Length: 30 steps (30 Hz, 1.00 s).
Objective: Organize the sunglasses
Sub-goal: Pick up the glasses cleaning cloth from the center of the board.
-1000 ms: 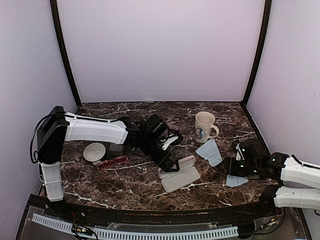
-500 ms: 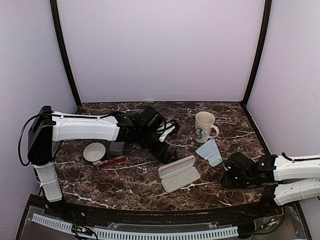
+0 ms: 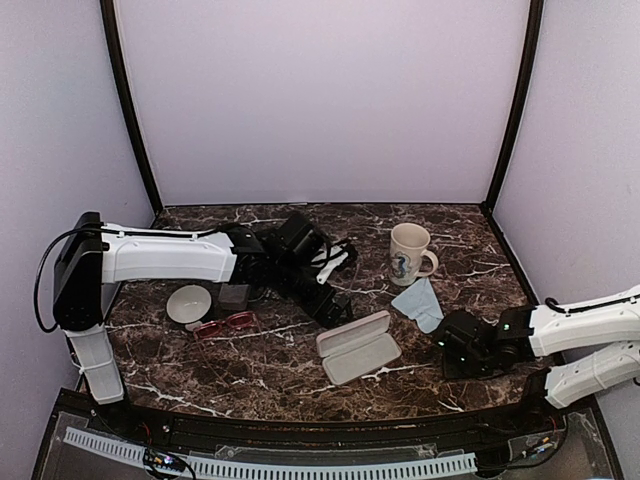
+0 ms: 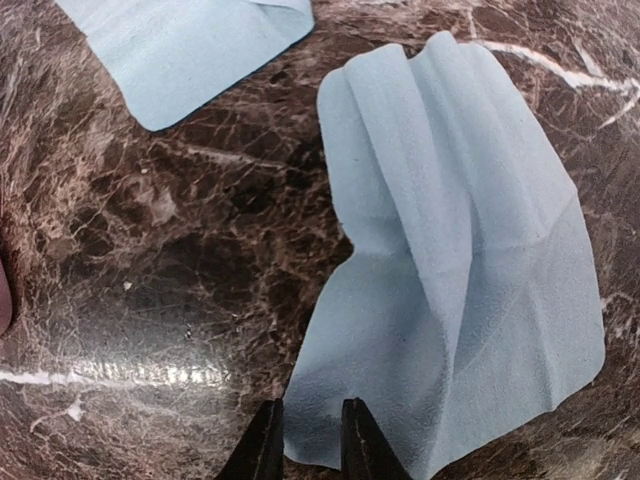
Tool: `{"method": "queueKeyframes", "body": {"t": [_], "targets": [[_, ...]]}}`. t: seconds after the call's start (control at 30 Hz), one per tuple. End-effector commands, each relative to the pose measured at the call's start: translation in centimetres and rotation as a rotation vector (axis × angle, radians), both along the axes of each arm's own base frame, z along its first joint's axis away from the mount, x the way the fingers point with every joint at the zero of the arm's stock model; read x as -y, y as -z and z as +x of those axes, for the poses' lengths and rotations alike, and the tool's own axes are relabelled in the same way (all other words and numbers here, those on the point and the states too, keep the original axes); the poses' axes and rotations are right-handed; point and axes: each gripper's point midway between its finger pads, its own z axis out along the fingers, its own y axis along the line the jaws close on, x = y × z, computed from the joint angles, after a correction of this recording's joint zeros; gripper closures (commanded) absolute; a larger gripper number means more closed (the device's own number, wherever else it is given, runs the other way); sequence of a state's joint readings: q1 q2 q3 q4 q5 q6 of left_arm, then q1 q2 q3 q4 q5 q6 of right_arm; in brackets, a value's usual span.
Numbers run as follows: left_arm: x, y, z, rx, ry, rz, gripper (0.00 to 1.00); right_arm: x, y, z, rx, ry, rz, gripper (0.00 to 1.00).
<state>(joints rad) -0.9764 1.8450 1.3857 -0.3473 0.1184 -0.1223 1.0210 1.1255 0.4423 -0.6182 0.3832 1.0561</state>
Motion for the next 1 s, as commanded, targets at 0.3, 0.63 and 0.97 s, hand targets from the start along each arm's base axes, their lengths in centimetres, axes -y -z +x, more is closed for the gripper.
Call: {"method": "queueKeyframes", "body": {"t": [0.3, 0.63, 0.97], "targets": [[-0.7, -3.2, -0.3, 0.049, -0.001, -0.031, 0.01, -1.4, 0.4, -1.4, -0.029, -0.103, -0.101, 0.92], [-0.6, -4.5, -1.7, 0.08, 0.062, -0.139, 0.02, -7.4, -4.9, -2.0, 0.08, -0.343, 0.267, 1.0], [2.7, -5.3, -7.2, 0.236, 0.377, -0.228, 0.08, -10.4, -10.7, -5.2, 0.083, -0.564, 0.553, 1.0]]}}
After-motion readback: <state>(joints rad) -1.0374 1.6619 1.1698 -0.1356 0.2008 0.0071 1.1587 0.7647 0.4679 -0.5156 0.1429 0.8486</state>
